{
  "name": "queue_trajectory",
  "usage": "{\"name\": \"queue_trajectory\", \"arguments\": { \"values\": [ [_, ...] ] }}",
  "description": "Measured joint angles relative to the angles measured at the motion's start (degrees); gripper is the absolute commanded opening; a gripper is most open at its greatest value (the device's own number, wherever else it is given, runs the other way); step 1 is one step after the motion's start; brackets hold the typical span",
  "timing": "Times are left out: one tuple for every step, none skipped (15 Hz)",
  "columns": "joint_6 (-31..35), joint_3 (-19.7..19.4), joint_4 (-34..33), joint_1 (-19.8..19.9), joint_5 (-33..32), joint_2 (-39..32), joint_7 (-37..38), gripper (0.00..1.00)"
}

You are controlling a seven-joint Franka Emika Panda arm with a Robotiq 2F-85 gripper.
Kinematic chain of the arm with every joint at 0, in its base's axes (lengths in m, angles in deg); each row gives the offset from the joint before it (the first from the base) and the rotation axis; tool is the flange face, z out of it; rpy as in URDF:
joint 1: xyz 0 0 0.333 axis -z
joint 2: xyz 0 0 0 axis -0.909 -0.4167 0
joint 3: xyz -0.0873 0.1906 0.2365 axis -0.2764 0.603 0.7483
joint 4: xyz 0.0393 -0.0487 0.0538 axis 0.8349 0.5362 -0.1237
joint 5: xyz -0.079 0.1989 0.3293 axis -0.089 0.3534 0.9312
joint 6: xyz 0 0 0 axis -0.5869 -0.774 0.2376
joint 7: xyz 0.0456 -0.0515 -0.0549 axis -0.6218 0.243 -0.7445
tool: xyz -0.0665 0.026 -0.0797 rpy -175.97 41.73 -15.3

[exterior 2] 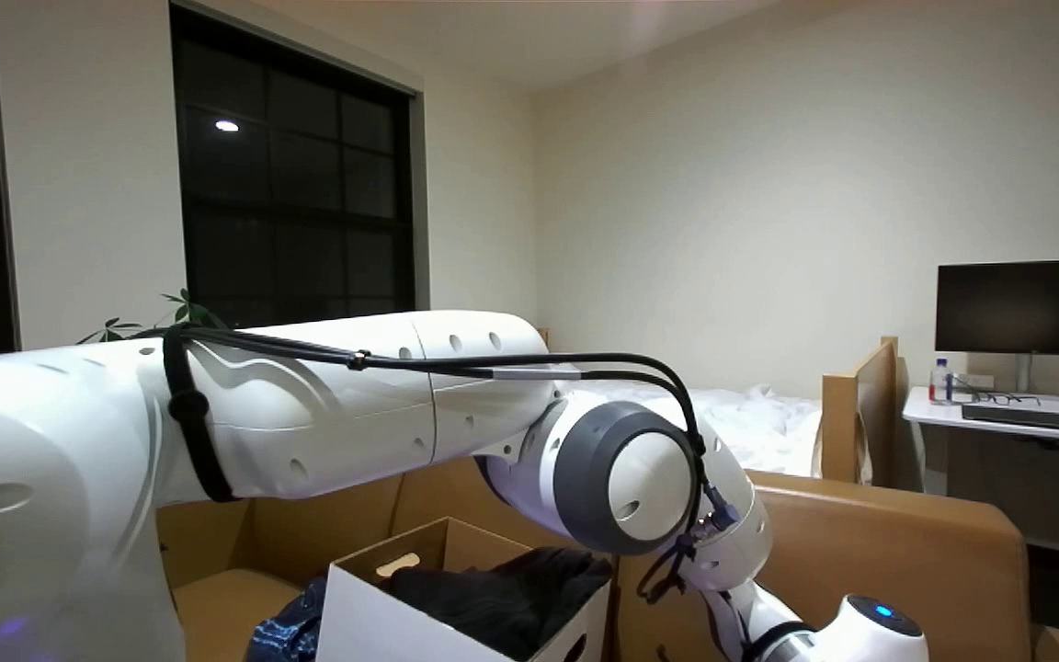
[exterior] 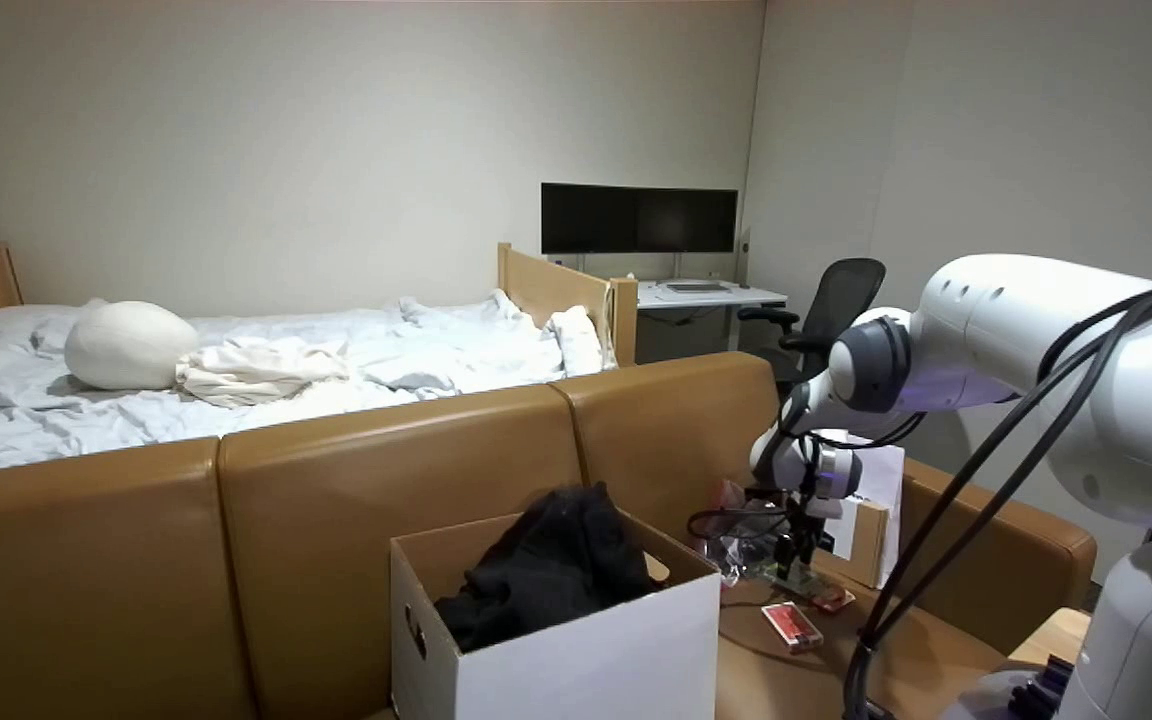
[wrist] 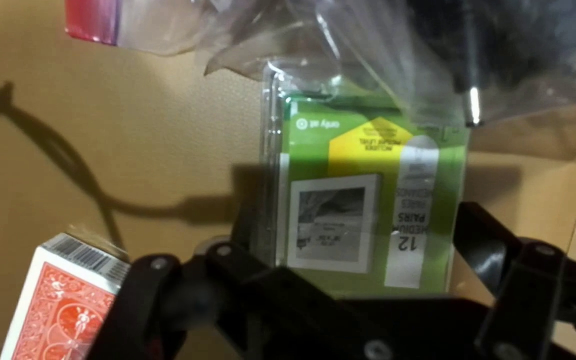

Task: Pick up the packet and the card box and put them in the storage box

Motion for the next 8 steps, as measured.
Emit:
{"name": "queue_trajectory", "arguments": {
  "values": [
    [-0.4,-0.1,-0.1,0.0,0.0,0.0,0.0,1.00],
    [-0.7,-0.2,-0.1,-0.1,0.0,0.0,0.0,1.00],
    [-0.8,-0.3,-0.2,-0.1,0.0,0.0,0.0,1.00],
    [-1.0,-0.4,-0.2,-0.1,0.0,0.0,0.0,1.00],
    [-1.1,-0.5,-0.2,-0.2,0.0,0.0,0.0,1.00],
    [-1.4,-0.6,-0.2,-0.2,0.0,0.0,0.0,1.00],
    [-1.6,-0.7,-0.3,-0.2,0.0,0.0,0.0,1.00],
    [-1.8,-0.8,-0.3,-0.3,0.0,0.0,0.0,0.97]
  ]
}}
